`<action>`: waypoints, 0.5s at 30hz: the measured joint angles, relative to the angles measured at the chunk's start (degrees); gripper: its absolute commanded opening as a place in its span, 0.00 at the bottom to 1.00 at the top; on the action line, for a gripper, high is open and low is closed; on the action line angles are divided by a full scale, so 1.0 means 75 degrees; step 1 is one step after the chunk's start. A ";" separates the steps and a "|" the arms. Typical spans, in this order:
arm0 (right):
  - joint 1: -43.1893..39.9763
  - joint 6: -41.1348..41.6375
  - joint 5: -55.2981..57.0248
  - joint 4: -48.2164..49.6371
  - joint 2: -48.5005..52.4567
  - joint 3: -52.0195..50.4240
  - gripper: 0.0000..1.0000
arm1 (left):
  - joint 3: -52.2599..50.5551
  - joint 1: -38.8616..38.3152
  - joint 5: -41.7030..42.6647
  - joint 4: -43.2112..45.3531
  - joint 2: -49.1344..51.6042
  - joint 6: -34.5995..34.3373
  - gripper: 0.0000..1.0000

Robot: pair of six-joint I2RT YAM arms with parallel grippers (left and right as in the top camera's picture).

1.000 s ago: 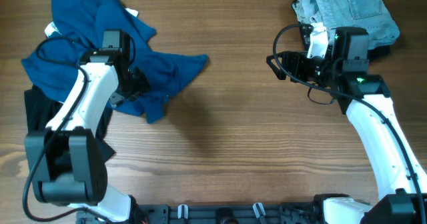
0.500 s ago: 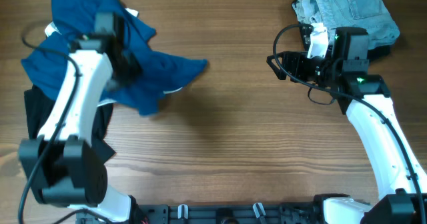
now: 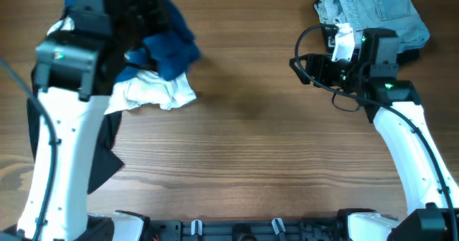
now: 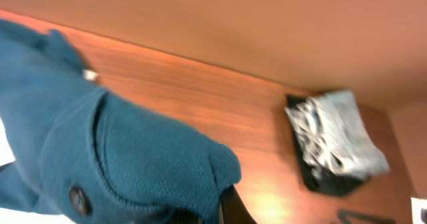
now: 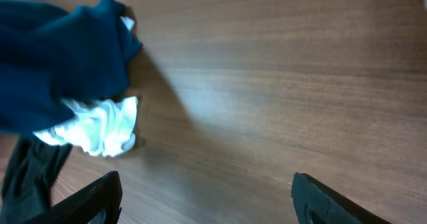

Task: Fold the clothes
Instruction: 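Drag the teal shirt rightward across the table with the left gripper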

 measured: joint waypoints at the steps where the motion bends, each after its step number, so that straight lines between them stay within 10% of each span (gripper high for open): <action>1: -0.0114 0.0032 -0.0035 0.0015 -0.0044 0.0003 0.82 | 0.0000 -0.0216 0.0047 0.0076 0.0096 0.0003 0.04; 15: -0.2512 0.0312 -0.0370 -0.0067 -0.2159 0.0198 0.87 | 0.0000 -0.2809 0.0487 0.0452 0.2486 -0.0035 0.06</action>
